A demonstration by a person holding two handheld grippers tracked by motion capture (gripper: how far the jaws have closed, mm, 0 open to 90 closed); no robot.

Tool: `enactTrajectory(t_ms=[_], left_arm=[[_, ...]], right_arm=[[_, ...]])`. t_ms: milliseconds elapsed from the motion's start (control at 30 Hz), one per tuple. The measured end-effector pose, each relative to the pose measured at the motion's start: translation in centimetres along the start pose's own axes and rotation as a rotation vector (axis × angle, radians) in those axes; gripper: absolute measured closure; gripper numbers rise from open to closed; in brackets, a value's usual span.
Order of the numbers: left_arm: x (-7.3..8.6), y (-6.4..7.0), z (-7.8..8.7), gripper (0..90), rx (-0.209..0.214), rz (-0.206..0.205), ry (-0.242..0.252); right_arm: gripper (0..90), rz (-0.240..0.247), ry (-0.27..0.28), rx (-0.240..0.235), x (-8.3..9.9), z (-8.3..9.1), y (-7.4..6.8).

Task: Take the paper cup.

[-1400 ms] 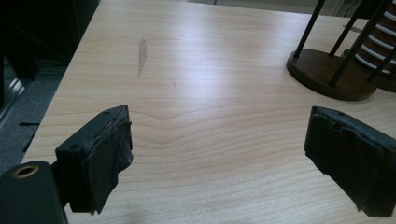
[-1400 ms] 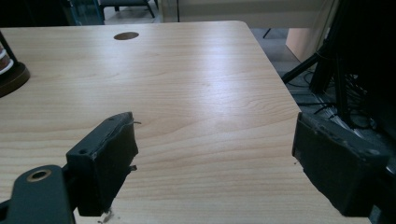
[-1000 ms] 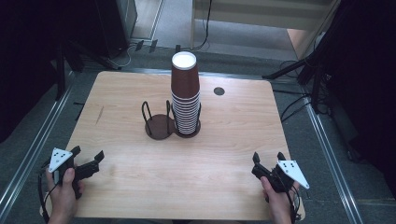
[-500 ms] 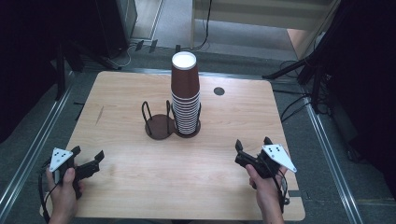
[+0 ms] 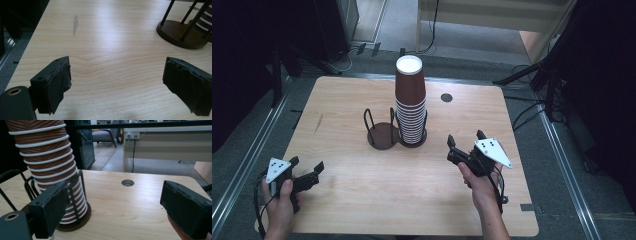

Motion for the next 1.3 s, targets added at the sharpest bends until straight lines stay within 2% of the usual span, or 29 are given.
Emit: enactTrajectory(t_ms=[100, 333, 567, 933, 1300], left_arm=[[0.0, 0.0, 0.0, 8.6, 0.003, -0.002, -0.001], [-0.1, -0.1, 0.0, 8.5, 0.01, 0.018, 0.003], [-0.1, -0.1, -0.1, 8.5, 0.011, 0.017, 0.003], [-0.1, -0.1, -0.2, 8.6, 0.016, 0.015, -0.005], [-0.1, 0.0, -0.2, 8.6, 0.019, 0.011, -0.007]], right_arm=[[5.1, -0.002, -0.007, -0.02, -0.6, -0.9, -0.9], [4.6, -0.023, -0.007, -0.033, -1.4, -2.4, -2.0], [4.3, -0.003, 0.0, -0.051, -2.6, -3.6, -3.2], [3.3, 0.003, 0.02, -0.064, -3.9, -5.4, -4.7], [2.6, 0.021, 0.032, -0.103, -5.3, -7.3, -6.3]])
Point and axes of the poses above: each handheld gripper's, and its own axes: z roughly backward along the jaws, x roughly out of its underside, y roughly to its right, the point moved 9 cm from there along -z, roughly forward along the jaws, and after that the axes turned 14 degrees about -x, right-handed, at the moved point
